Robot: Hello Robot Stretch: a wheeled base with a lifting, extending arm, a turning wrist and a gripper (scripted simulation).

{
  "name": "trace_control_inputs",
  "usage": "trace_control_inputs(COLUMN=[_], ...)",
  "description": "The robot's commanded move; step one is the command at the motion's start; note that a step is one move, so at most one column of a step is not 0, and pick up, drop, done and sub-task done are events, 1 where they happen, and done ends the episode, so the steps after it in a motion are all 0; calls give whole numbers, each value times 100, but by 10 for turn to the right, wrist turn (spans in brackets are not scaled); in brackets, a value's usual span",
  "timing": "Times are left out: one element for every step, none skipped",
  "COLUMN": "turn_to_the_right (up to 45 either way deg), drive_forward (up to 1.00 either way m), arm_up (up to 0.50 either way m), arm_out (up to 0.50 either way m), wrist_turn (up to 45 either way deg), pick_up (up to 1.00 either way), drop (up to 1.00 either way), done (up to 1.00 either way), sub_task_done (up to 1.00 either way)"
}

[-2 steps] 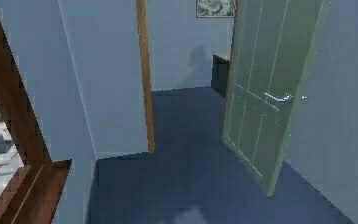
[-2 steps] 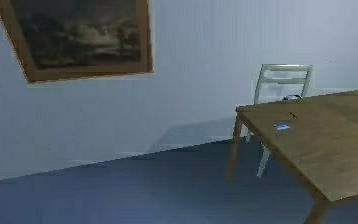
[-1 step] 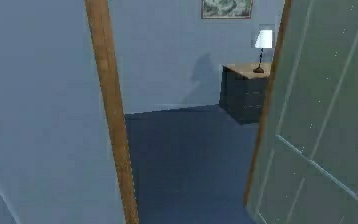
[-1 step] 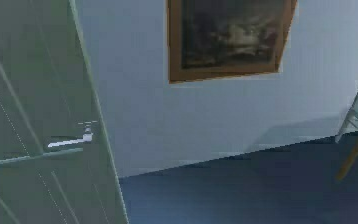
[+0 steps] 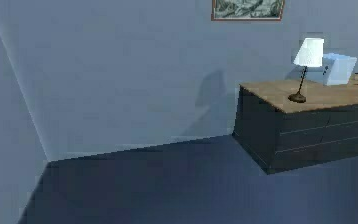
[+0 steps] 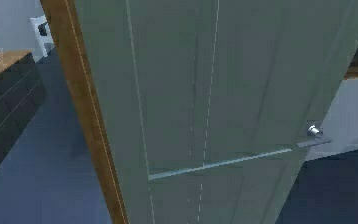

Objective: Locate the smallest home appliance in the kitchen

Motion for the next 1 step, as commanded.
trace_control_inputs(turn_to_the_right=[-150], drive_forward=[0], arm_up=[0], arm_out=[0], wrist_turn=[0], pick_up=[0], drop=[0], done=[0], sub_task_done=[0])
